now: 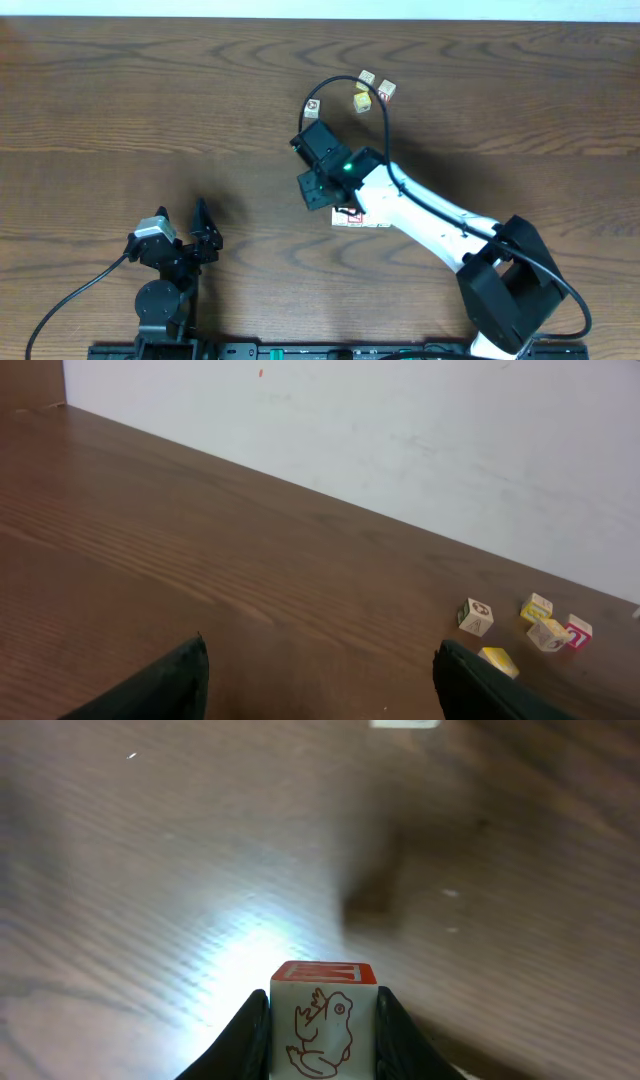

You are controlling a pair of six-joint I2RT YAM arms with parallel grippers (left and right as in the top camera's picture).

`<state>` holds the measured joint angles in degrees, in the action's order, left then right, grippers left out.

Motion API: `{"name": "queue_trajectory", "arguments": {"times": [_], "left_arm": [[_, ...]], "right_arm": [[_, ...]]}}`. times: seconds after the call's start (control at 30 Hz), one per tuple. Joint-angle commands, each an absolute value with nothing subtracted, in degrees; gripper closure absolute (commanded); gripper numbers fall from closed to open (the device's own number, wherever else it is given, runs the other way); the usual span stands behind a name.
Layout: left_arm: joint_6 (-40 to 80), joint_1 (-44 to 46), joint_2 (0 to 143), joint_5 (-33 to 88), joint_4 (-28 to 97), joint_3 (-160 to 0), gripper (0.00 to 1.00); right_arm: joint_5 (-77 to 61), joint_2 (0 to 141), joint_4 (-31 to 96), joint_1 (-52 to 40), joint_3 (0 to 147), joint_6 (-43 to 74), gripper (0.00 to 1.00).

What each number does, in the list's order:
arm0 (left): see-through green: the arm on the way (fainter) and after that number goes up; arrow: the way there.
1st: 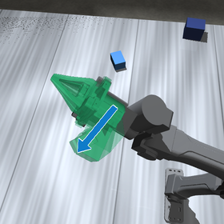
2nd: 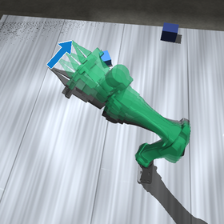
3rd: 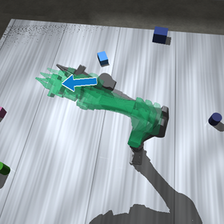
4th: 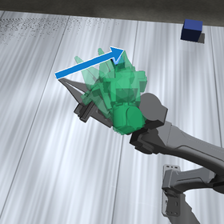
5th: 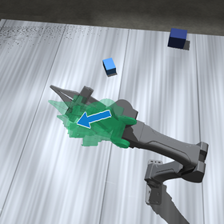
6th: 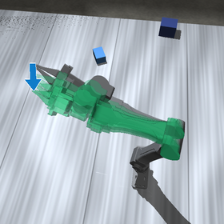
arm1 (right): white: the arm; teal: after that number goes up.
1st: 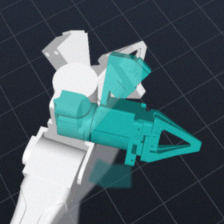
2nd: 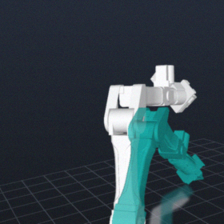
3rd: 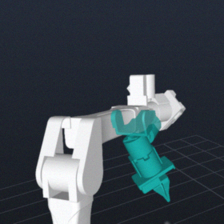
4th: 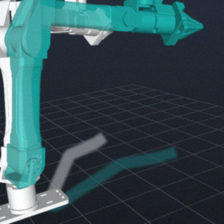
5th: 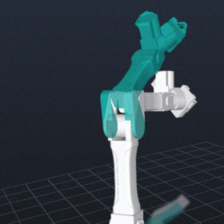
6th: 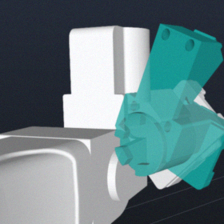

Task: Lift 5 blocks
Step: 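Carry the M block right and lower it beside the 3 block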

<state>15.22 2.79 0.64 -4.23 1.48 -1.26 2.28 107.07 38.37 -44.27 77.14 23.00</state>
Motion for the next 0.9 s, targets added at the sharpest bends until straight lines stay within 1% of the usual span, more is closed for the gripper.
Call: {"name": "queue_trajectory", "arguments": {"times": [0.0, 0.1, 0.23, 0.47, 0.53, 0.73, 0.8, 0.87], "left_arm": [[15.31, 2.70, 0.60, -4.99, 3.81, -0.25, 0.27], [15.31, 2.70, 0.60, -4.99, 3.81, -0.25, 0.28], [15.31, 2.70, 0.60, -4.99, 3.81, -0.25, 0.28], [15.31, 2.70, 0.60, -4.99, 3.84, -0.25, 0.28], [15.31, 2.70, 0.60, -4.99, 3.81, -0.25, 0.28], [15.31, 2.70, 0.60, -4.99, 3.81, -0.25, 0.28], [15.31, 2.70, 0.60, -4.99, 3.81, -0.25, 0.27], [15.31, 2.70, 0.60, -4.99, 3.81, -0.25, 0.28]], "right_arm": [[4.38, 106.37, 39.09, -44.40, 77.95, 24.86, 0.97], [6.20, 105.62, 42.00, -43.27, 77.97, 24.84, 0.99], [14.72, 102.56, 47.16, -41.30, 77.97, 24.75, 0.99], [22.61, 89.65, 53.45, -37.63, 77.95, 20.73, 0.96], [23.64, 85.08, 56.31, -35.62, 77.95, 20.53, 0.94], [23.92, 75.42, 63.57, -28.47, 74.50, 21.06, 0.95], [23.11, 72.95, 63.24, -26.13, 70.15, 22.28, 0.94], [20.93, 71.00, 60.23, -24.25, 64.05, 23.81, 0.93]]}}
